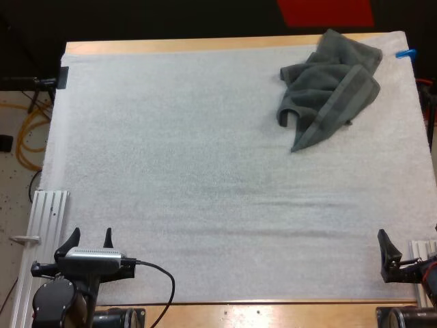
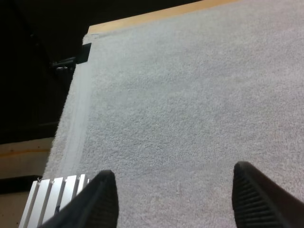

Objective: Pick towel from pile fold and stack

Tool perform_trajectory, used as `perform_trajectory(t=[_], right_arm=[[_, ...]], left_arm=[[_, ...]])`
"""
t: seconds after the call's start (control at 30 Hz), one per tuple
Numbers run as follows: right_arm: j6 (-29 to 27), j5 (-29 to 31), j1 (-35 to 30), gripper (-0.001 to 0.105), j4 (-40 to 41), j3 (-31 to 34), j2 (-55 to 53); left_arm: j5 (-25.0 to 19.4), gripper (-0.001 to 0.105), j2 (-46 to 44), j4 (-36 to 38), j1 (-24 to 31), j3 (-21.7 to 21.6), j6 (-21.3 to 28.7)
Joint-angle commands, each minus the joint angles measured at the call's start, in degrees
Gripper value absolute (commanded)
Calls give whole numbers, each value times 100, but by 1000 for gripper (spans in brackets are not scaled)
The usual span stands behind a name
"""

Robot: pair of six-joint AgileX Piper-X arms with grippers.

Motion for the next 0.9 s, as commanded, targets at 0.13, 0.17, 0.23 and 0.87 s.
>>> perform_trajectory(t=[0.13,0.17,0.23,0.87], right_arm=[[-17,13,-30,100,-76,-29,-225],[-17,13,-30,100,-76,-29,-225],[-17,13,-30,100,-76,-29,-225],[-17,-49,-30,100,2,-878,888]], left_arm=[[-38,51,-689,-50,-15,25,-262],[28,51,-689,-52,-15,25,-260],[144,51,-689,-66,-15,25,-268],[2243,68,1120,-115,-15,-637,-313]])
